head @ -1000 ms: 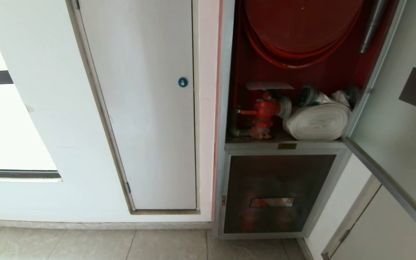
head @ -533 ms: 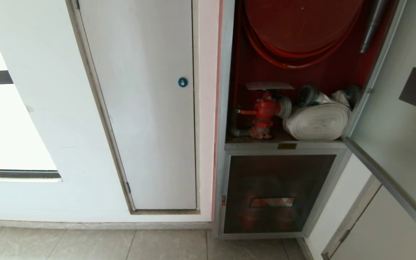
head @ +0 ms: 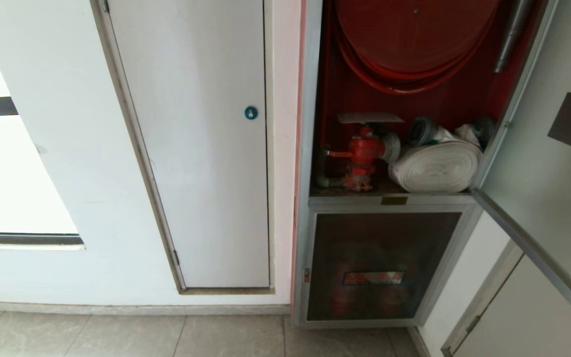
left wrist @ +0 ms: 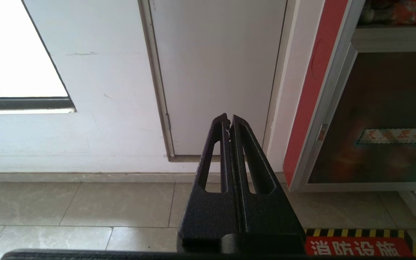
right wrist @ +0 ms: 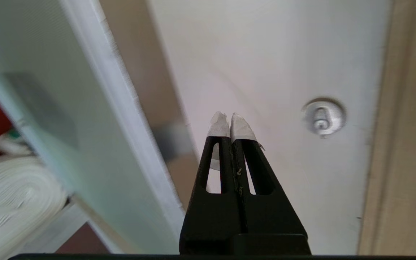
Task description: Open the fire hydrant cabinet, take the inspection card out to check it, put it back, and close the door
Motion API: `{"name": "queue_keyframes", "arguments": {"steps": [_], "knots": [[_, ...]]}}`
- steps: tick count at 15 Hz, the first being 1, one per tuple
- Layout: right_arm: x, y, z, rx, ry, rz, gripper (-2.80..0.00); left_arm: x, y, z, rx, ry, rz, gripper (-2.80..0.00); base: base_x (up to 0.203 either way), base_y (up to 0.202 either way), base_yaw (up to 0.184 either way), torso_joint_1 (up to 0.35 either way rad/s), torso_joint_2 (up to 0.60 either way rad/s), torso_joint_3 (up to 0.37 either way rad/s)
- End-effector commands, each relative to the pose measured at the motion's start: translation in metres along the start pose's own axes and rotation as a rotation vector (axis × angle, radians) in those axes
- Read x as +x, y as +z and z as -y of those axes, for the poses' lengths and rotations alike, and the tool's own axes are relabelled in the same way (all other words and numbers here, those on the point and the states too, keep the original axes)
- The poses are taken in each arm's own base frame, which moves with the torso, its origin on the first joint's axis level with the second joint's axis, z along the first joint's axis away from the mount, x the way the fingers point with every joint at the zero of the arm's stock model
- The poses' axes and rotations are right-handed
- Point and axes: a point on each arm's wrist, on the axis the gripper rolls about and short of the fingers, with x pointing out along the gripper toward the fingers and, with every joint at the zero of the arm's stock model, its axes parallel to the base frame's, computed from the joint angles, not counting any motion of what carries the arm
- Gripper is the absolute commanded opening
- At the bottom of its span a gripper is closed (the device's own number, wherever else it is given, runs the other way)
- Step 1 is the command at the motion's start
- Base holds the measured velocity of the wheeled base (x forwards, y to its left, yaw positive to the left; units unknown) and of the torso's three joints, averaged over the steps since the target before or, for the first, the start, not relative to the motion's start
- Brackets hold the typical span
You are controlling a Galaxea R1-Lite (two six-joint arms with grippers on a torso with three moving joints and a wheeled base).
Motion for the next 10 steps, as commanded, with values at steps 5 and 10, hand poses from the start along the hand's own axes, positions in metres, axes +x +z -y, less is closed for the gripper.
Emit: {"name": "queue_keyframes", "arguments": {"steps": [5, 10], "knots": [[-0.011, 0.004, -0.004, 0.013, 0.063, 0.009, -2.8, 0.001, -0.003, 0.0, -0.001, 0.0, -0.013, -2.8, 0.0, 0.0, 0.0, 0.0, 0.0, 0.0], [-0.033, 0.005, -0.013, 0.03, 0.16, -0.024, -2.8, 0.001, -0.003, 0.0, 0.0, 0.0, -0.013, -2.8, 0.0, 0.0, 0.0, 0.0, 0.0, 0.0]]}}
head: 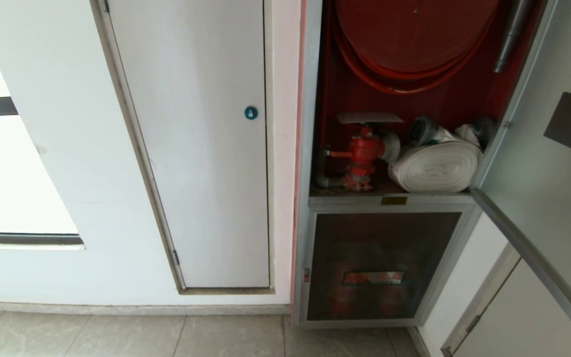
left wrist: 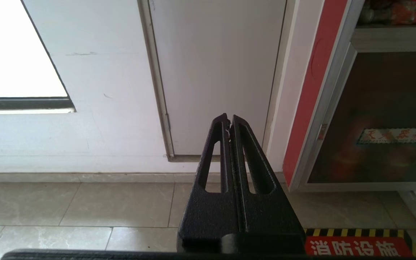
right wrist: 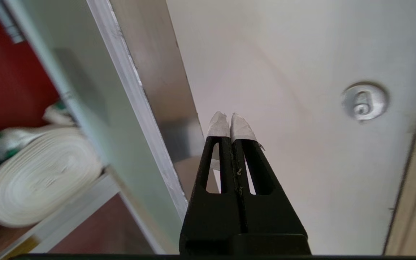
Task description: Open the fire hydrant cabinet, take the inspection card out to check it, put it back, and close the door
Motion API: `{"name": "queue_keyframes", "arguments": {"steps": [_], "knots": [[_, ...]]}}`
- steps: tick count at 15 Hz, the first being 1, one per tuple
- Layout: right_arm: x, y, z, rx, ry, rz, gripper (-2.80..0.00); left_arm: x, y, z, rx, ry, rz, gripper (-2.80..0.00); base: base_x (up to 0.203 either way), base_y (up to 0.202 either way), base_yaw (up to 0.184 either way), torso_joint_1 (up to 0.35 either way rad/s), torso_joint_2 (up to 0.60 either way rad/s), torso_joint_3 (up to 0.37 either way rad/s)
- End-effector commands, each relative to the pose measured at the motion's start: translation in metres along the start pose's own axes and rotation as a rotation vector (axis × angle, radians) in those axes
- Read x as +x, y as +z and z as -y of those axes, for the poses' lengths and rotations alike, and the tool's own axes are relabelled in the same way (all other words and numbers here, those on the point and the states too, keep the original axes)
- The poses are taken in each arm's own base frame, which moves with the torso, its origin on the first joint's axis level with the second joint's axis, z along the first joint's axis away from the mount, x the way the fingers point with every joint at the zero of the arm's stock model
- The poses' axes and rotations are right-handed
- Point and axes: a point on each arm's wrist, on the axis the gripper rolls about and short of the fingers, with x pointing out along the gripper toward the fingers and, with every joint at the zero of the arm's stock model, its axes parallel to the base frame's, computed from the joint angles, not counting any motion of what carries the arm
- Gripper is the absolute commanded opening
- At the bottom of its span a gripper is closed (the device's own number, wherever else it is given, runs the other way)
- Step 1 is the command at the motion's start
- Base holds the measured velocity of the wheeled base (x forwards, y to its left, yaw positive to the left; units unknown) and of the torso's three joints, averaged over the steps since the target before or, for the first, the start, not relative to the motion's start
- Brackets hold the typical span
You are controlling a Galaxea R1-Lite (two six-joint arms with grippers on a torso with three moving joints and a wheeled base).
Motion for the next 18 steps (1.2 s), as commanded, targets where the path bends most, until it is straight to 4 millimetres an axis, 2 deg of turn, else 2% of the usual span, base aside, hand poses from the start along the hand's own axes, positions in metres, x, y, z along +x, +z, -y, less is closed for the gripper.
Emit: {"name": "queue_keyframes", "arguments": {"steps": [1, 9, 12, 14, 18], "knots": [[-0.013, 0.006, -0.004, 0.017, 0.048, 0.028, -2.8, 0.001, -0.003, 0.0, -0.001, 0.0, -0.013, -2.8, 0.0, 0.0, 0.0, 0.0, 0.0, 0.0], [-0.053, 0.008, -0.03, 0.09, 0.347, 0.017, -2.8, 0.001, -0.003, 0.0, 0.0, 0.0, -0.013, -2.8, 0.0, 0.0, 0.0, 0.0, 0.0, 0.0], [-0.055, 0.006, -0.036, 0.083, 0.399, -0.037, -2.8, 0.001, -0.003, 0.0, 0.001, 0.0, -0.013, -2.8, 0.0, 0.0, 0.0, 0.0, 0.0, 0.0], [-0.054, 0.002, -0.047, 0.084, 0.473, -0.086, -2.8, 0.001, -0.003, 0.0, -0.001, 0.0, -0.013, -2.8, 0.0, 0.0, 0.0, 0.0, 0.0, 0.0], [-0.05, 0.008, -0.063, 0.121, 0.66, -0.116, -2.8, 0.001, -0.003, 0.0, 0.001, 0.0, -0.013, -2.8, 0.0, 0.0, 0.0, 0.0, 0.0, 0.0]]}}
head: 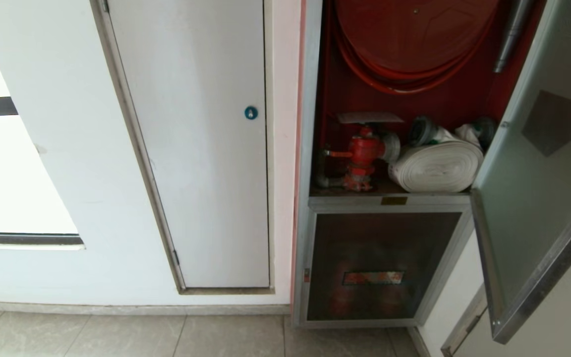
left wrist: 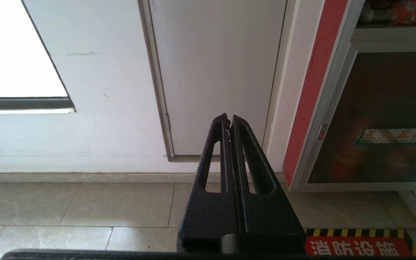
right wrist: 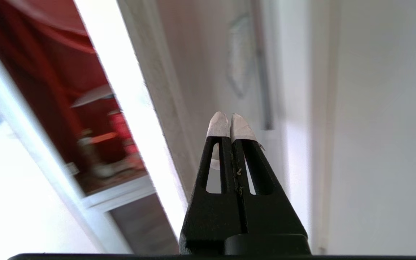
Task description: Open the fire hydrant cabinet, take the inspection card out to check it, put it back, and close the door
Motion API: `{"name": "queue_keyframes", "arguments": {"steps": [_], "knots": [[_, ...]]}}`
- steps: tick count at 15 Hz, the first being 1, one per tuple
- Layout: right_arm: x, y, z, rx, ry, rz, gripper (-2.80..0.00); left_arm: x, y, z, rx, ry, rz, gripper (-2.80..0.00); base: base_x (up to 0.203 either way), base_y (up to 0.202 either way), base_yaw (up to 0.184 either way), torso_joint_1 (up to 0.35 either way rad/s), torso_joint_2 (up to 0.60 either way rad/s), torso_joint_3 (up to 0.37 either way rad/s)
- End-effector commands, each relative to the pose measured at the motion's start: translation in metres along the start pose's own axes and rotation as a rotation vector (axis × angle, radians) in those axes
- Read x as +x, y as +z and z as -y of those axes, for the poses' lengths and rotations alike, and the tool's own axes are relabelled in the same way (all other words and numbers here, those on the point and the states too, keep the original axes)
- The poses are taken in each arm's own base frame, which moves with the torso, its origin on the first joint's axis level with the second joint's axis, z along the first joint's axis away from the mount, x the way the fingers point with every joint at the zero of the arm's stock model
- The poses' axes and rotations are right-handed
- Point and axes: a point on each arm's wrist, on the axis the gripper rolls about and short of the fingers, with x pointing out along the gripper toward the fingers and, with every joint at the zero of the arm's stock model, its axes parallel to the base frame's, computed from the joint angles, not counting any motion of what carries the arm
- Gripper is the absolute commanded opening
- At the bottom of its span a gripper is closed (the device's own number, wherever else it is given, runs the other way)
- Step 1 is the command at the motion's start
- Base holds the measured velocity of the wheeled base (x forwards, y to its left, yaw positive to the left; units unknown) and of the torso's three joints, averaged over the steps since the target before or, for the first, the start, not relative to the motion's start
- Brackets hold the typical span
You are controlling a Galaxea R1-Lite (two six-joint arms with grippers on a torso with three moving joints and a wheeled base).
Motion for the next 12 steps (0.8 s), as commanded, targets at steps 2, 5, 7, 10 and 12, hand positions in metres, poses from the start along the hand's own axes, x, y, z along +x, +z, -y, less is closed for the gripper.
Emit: {"name": "queue_keyframes", "arguments": {"steps": [2, 5, 7, 10, 12], "knots": [[0.015, -0.001, -0.011, 0.016, 0.192, -0.059, -2.8, 0.001, -0.003, 0.0, 0.0, 0.0, -0.013, -2.8, 0.0, 0.0, 0.0, 0.0, 0.0, 0.0], [0.041, -0.014, -0.022, 0.022, 0.254, -0.141, -2.8, 0.001, -0.003, 0.0, 0.0, 0.0, -0.013, -2.8, 0.0, 0.0, 0.0, 0.0, 0.0, 0.0], [0.07, -0.024, -0.032, 0.047, 0.265, -0.199, -2.8, 0.001, -0.003, 0.0, 0.0, 0.0, -0.013, -2.8, 0.0, 0.0, 0.0, 0.0, 0.0, 0.0], [0.106, -0.035, -0.058, 0.102, 0.345, -0.255, -2.8, 0.001, -0.003, 0.0, 0.0, 0.0, -0.013, -2.8, 0.0, 0.0, 0.0, 0.0, 0.0, 0.0], [0.122, -0.043, -0.075, 0.115, 0.397, -0.283, -2.8, 0.001, -0.003, 0.0, 0.0, 0.0, -0.013, -2.8, 0.0, 0.0, 0.0, 0.0, 0.0, 0.0]]}}
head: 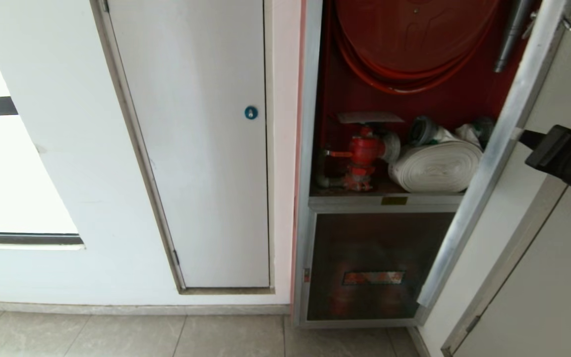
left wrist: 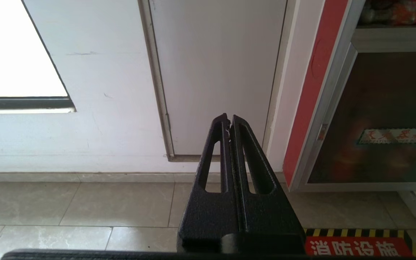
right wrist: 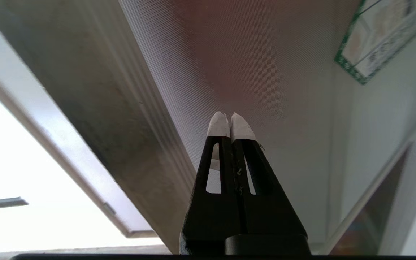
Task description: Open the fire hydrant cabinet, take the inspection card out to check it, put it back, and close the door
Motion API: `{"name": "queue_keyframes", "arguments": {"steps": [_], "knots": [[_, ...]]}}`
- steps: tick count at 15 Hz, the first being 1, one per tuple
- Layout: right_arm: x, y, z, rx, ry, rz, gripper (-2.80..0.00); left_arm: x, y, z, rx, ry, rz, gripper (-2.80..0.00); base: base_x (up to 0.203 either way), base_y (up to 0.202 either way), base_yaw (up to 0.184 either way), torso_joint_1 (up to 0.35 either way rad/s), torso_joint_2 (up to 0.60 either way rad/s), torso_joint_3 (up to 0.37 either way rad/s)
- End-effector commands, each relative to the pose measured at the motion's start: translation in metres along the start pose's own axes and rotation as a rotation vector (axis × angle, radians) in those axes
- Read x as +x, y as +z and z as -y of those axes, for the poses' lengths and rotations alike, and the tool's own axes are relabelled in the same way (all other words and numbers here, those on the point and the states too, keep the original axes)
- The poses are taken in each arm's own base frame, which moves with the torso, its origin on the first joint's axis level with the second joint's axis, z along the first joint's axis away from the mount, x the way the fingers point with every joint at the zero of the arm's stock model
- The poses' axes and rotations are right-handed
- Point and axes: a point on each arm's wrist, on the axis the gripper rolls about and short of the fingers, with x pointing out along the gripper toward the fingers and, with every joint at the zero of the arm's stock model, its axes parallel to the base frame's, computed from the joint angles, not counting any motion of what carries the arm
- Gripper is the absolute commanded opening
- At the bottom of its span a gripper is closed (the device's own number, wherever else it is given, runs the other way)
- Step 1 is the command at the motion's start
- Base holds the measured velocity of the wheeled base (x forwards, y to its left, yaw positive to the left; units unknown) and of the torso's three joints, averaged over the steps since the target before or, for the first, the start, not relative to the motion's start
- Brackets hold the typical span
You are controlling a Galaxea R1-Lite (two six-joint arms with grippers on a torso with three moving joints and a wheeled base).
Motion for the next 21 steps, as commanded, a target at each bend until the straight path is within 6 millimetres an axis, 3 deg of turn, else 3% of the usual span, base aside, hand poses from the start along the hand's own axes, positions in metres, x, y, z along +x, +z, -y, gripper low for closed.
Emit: {"name": "queue_keyframes", "arguments": {"steps": [1, 6, 10, 13, 16, 21], "knots": [[0.04, -0.017, -0.005, 0.011, 0.033, -0.068, -2.8, 0.001, -0.003, 0.0, 0.001, 0.0, -0.013, -2.8, 0.0, 0.0, 0.0, 0.0, 0.0, 0.0], [0.115, -0.029, -0.016, 0.014, 0.082, -0.072, -2.8, 0.001, -0.003, 0.0, 0.001, 0.0, -0.013, -2.8, 0.0, 0.0, 0.0, 0.0, 0.0, 0.0], [0.179, -0.045, -0.013, -0.008, 0.1, -0.041, -2.8, 0.001, -0.003, 0.0, -0.001, 0.0, -0.013, -2.8, 0.0, 0.0, 0.0, 0.0, 0.0, 0.0], [0.221, -0.067, -0.007, -0.049, 0.103, -0.026, -2.8, 0.001, -0.003, 0.0, 0.001, 0.0, -0.013, -2.8, 0.0, 0.0, 0.0, 0.0, 0.0, 0.0], [0.247, -0.079, 0.001, -0.085, 0.097, 0.001, -2.8, 0.001, -0.003, 0.0, -0.001, 0.0, -0.013, -2.8, 0.0, 0.0, 0.0, 0.0, 0.0, 0.0], [0.255, -0.078, 0.015, -0.094, 0.048, -0.029, -2.8, 0.001, -0.003, 0.0, -0.001, 0.0, -0.013, -2.8, 0.0, 0.0, 0.0, 0.0, 0.0, 0.0]]}}
